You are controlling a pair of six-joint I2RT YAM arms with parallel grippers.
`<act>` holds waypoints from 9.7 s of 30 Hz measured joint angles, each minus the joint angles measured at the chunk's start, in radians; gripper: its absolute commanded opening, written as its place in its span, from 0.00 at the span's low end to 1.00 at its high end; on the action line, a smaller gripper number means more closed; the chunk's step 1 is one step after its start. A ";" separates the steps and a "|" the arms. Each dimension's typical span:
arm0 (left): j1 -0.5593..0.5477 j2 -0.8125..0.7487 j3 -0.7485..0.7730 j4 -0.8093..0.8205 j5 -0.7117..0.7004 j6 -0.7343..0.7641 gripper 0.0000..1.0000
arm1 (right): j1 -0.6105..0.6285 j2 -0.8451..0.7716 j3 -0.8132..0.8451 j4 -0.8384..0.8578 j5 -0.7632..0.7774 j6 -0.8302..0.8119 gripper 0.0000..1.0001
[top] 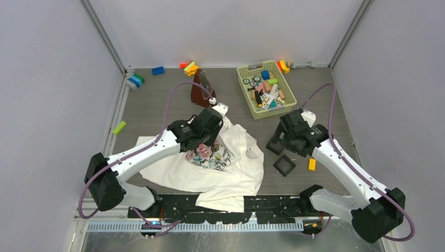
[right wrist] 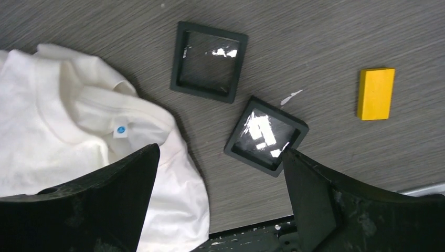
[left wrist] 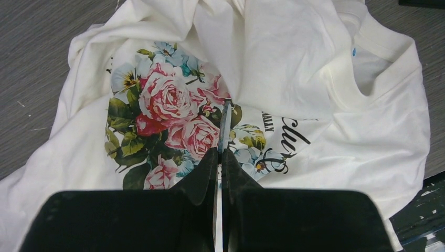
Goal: Remove the brooch from the garment
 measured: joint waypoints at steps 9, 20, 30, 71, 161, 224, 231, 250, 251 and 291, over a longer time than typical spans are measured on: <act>-0.039 -0.061 -0.077 0.071 -0.049 0.021 0.00 | -0.056 0.147 0.000 0.026 0.009 0.038 0.93; -0.106 -0.145 -0.150 0.180 -0.065 0.087 0.00 | -0.090 0.342 0.003 0.155 -0.037 0.032 0.94; -0.134 -0.164 -0.173 0.224 -0.075 0.138 0.00 | -0.099 0.405 0.003 0.260 -0.080 0.004 0.94; -0.160 -0.174 -0.177 0.241 -0.083 0.174 0.00 | -0.138 0.489 -0.066 0.368 -0.101 -0.022 0.85; -0.238 -0.212 -0.476 0.878 0.208 0.628 0.00 | -0.143 0.036 -0.009 0.237 -0.936 -0.032 0.47; -0.249 -0.138 -0.378 0.779 0.222 0.849 0.62 | -0.143 0.076 -0.067 0.435 -1.031 0.116 0.48; -0.252 -0.205 -0.346 0.693 0.235 0.754 0.66 | -0.144 0.058 -0.101 0.470 -1.020 0.112 0.48; 0.062 -0.223 -0.246 0.483 0.448 -0.052 0.00 | -0.156 -0.104 -0.228 0.593 -0.974 0.064 0.48; 0.069 -0.217 -0.246 0.484 0.460 -0.063 0.00 | -0.156 -0.110 -0.228 0.595 -0.974 0.063 0.48; 0.103 0.101 -0.230 0.700 0.790 -0.373 0.00 | -0.156 -0.074 -0.184 0.550 -0.976 0.048 0.48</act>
